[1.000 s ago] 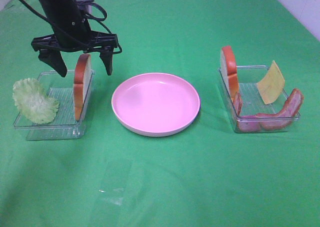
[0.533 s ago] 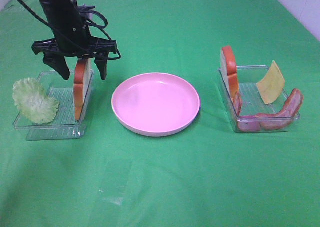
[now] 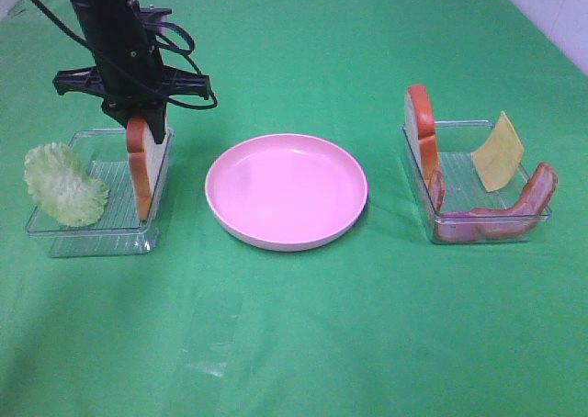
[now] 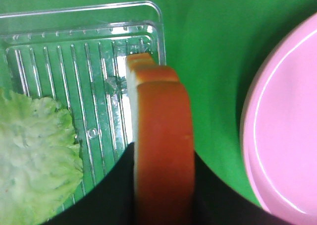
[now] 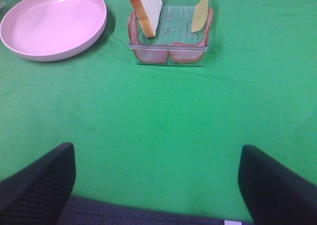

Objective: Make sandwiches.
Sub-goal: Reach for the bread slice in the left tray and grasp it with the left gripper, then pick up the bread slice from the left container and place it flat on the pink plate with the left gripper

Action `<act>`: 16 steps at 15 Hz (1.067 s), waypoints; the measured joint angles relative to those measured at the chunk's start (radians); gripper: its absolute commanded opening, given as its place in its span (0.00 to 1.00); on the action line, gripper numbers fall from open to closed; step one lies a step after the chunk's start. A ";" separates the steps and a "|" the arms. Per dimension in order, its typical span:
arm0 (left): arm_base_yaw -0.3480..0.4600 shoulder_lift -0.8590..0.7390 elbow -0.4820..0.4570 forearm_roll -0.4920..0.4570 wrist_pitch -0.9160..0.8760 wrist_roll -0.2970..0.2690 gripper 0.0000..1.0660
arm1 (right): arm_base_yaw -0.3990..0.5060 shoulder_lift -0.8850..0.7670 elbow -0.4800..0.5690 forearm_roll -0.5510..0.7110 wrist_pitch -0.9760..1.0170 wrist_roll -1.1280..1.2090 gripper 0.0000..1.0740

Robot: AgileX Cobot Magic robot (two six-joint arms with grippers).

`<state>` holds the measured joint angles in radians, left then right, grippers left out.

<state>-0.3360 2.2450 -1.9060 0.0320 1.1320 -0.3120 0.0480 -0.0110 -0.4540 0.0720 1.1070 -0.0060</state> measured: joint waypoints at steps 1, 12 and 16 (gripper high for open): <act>0.000 0.000 0.000 0.000 0.000 0.000 0.05 | 0.000 0.000 0.000 0.000 0.000 0.000 0.81; 0.000 -0.069 -0.154 0.050 0.082 -0.064 0.05 | 0.000 0.000 0.000 0.001 0.000 0.000 0.81; 0.000 -0.108 -0.260 -0.130 0.083 -0.017 0.05 | 0.000 0.000 0.000 0.005 0.000 0.006 0.81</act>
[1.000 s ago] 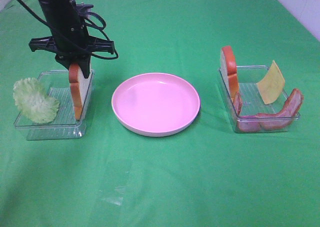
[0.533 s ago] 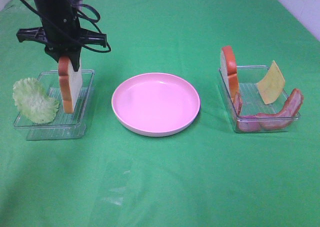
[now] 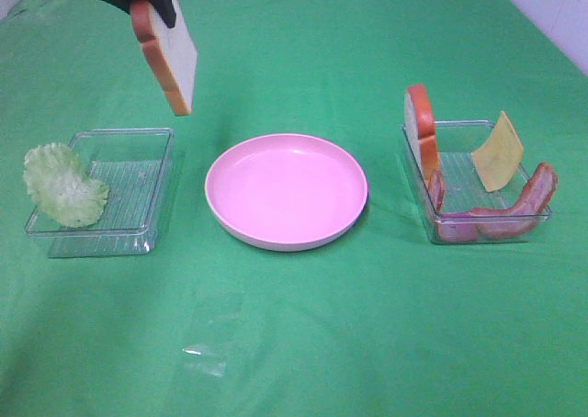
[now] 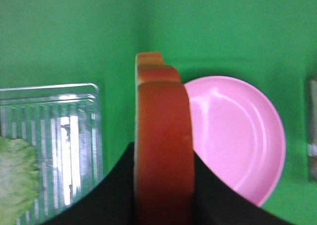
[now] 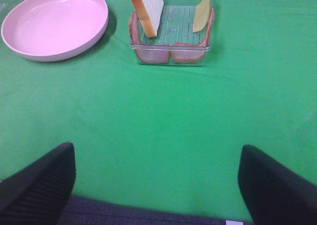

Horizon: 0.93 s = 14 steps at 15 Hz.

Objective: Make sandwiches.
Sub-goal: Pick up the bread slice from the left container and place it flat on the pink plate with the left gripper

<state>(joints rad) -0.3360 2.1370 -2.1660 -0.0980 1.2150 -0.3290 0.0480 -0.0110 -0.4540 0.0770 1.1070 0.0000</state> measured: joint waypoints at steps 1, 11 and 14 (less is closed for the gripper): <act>0.000 0.002 0.000 -0.086 0.000 0.034 0.05 | 0.000 0.000 0.000 0.001 0.000 -0.006 0.81; -0.120 0.229 0.000 -0.448 -0.097 0.184 0.05 | 0.000 0.000 0.000 0.002 0.000 -0.006 0.81; -0.125 0.270 0.000 -0.448 -0.152 0.159 0.06 | 0.000 0.000 0.000 0.002 0.000 0.000 0.81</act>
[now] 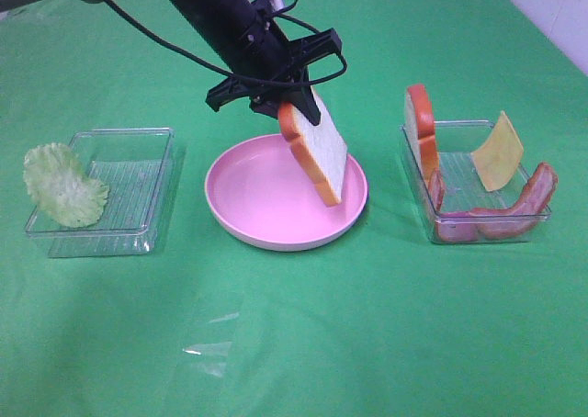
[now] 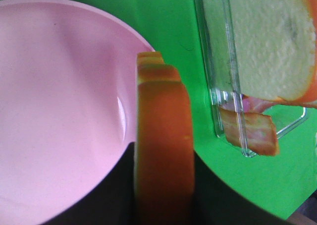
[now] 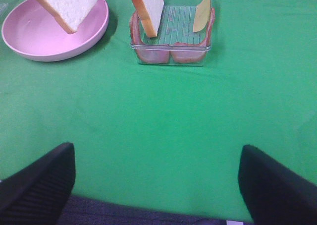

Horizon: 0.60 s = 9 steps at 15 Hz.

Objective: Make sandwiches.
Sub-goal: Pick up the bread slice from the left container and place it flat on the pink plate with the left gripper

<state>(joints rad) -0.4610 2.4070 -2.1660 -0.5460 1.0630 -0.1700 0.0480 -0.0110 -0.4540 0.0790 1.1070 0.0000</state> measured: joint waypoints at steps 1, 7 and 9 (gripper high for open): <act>0.000 0.005 0.000 0.000 -0.007 -0.006 0.06 | 0.000 0.000 0.000 0.000 0.000 0.000 0.81; -0.002 0.056 0.000 -0.009 -0.014 -0.073 0.07 | 0.000 0.000 0.000 0.000 0.000 -0.006 0.81; -0.002 0.060 0.000 -0.015 -0.011 -0.088 0.24 | 0.000 0.000 0.000 0.000 0.000 -0.006 0.81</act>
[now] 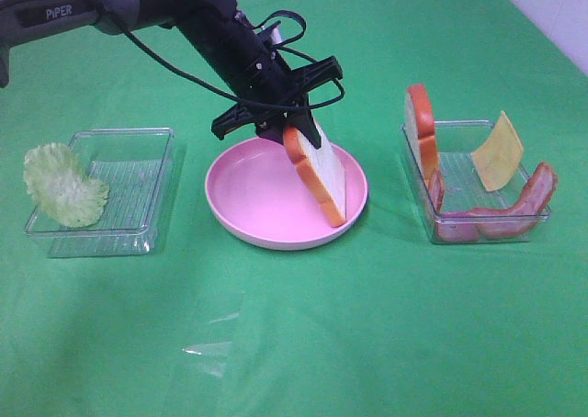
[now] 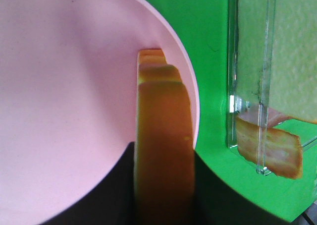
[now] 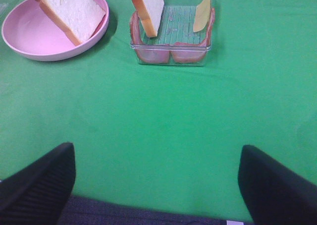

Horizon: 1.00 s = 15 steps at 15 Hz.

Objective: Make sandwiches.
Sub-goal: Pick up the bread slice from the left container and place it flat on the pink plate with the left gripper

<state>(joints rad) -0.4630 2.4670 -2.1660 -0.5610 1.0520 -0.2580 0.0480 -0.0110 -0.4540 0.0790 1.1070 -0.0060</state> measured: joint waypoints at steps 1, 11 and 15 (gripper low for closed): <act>0.000 0.000 0.000 0.010 0.003 -0.013 0.39 | 0.000 0.000 0.000 0.000 0.000 0.000 0.81; 0.000 0.000 -0.141 0.197 0.155 -0.037 0.96 | 0.000 0.000 0.000 0.000 0.000 0.006 0.81; 0.000 -0.014 -0.248 0.343 0.161 -0.050 0.96 | 0.000 0.000 0.000 0.000 0.000 0.006 0.81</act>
<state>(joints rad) -0.4630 2.4530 -2.4140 -0.2180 1.2130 -0.3080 0.0480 -0.0110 -0.4540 0.0790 1.1070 0.0000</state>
